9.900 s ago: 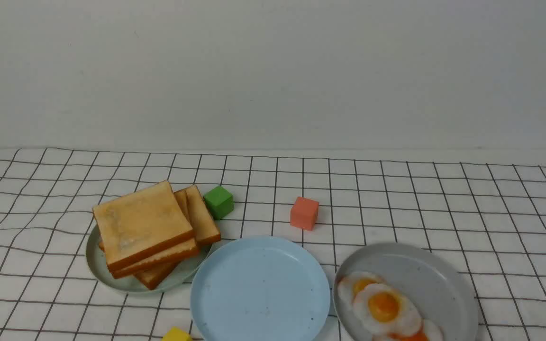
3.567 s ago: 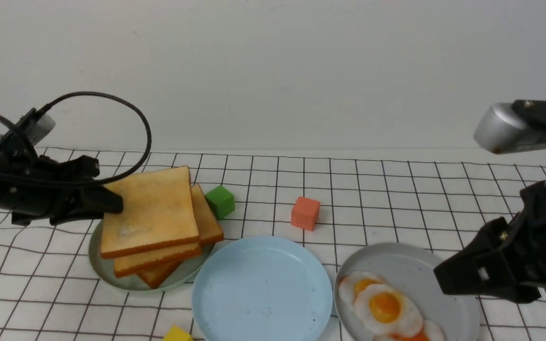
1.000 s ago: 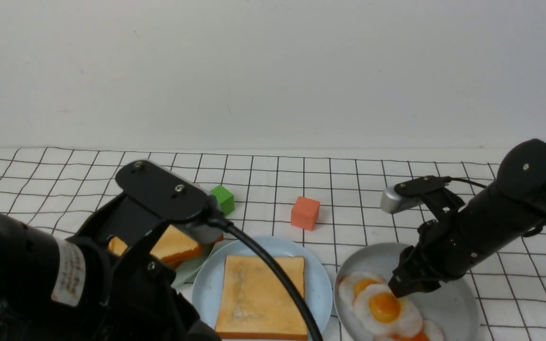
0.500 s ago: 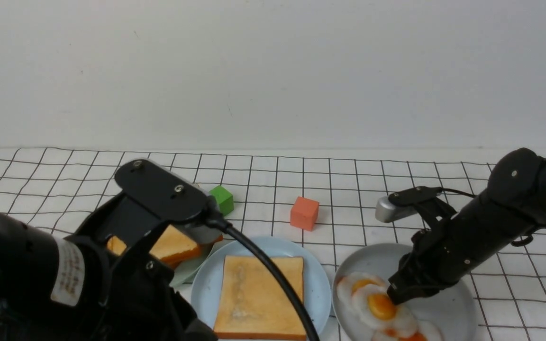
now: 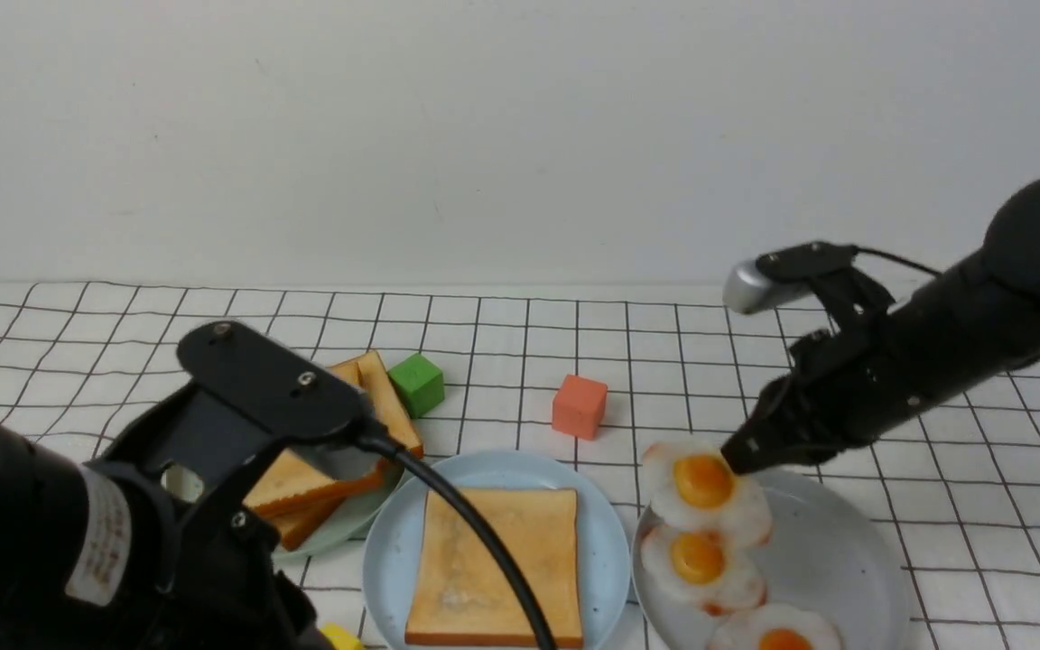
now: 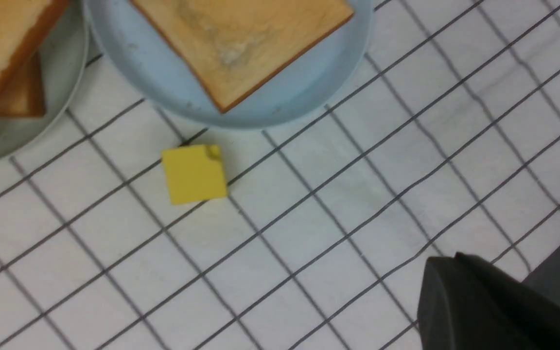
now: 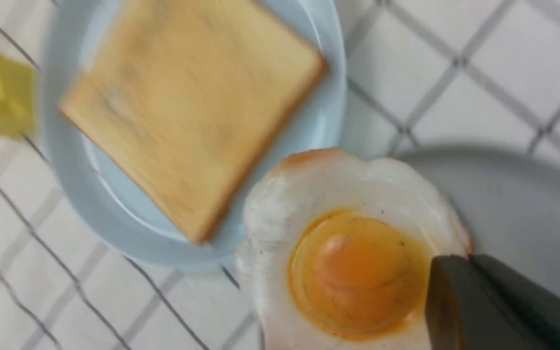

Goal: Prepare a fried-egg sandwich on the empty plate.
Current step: Use the right arm to place the fried egg on the slice of bread in the middle, then use the left arm to grab a slice of bread

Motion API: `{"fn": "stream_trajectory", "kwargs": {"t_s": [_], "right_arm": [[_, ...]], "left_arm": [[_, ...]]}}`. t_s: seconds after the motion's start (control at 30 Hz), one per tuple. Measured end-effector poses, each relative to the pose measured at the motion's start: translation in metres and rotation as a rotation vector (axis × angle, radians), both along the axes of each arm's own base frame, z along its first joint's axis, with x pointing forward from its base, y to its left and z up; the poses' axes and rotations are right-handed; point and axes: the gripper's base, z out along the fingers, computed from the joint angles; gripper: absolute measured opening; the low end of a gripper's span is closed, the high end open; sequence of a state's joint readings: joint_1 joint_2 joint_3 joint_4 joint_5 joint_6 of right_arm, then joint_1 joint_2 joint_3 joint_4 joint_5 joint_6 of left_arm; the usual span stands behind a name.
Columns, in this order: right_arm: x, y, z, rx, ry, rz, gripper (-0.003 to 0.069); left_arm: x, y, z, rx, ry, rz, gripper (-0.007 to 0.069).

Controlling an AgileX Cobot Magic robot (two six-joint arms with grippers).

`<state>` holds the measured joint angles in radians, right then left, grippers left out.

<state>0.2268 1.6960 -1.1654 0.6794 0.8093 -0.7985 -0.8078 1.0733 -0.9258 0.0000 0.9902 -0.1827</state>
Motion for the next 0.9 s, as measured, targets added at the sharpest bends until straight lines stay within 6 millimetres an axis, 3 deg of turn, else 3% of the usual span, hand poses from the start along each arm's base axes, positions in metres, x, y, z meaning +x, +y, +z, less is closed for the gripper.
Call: {"fn": "stream_trajectory", "kwargs": {"t_s": [0.07, 0.17, 0.23, 0.3, 0.4, 0.5, 0.67, 0.77, 0.83, 0.87, 0.9], "right_arm": [[0.002, 0.025, 0.022, 0.073, -0.043, 0.035, 0.001], [0.001, 0.05, 0.026, 0.106, -0.053, 0.081, 0.001], [0.001, 0.069, 0.022, 0.115, -0.051, 0.116, 0.001], [0.003, 0.093, 0.004, 0.108, -0.031, 0.145, 0.001], [0.007, 0.108, -0.025, 0.074, -0.007, 0.148, 0.002], [0.01, 0.113, -0.04, 0.056, 0.0, 0.133, 0.0044], [0.014, 0.115, -0.049, 0.054, 0.015, 0.086, 0.0181], [0.011, 0.114, -0.036, 0.07, 0.0, 0.094, 0.0322], [0.004, 0.111, -0.014, 0.087, -0.029, 0.117, 0.0389], [-0.003, 0.109, 0.008, 0.103, -0.06, 0.145, 0.043], [-0.004, 0.109, 0.012, 0.104, -0.065, 0.148, 0.0435]], "left_arm": [[-0.002, 0.011, 0.003, 0.043, -0.009, 0.072, -0.0013], [-0.005, 0.021, 0.009, 0.049, -0.039, 0.133, -0.0011], [-0.009, 0.029, 0.015, 0.035, -0.065, 0.168, -0.001], [-0.017, 0.039, 0.024, -0.011, -0.096, 0.2, -0.001], [-0.028, 0.05, 0.034, -0.07, -0.125, 0.221, -0.0008], [-0.034, 0.056, 0.039, -0.107, -0.139, 0.235, -0.0006], [-0.04, 0.063, 0.043, -0.138, -0.152, 0.25, -0.0003], [-0.039, 0.061, 0.044, -0.154, -0.162, 0.251, -0.0003], [-0.035, 0.057, 0.046, -0.191, -0.193, 0.245, -0.0001], [-0.031, 0.052, 0.048, -0.222, -0.213, 0.245, -0.0001], [-0.03, 0.051, 0.048, -0.235, -0.221, 0.243, -0.0001]]}}
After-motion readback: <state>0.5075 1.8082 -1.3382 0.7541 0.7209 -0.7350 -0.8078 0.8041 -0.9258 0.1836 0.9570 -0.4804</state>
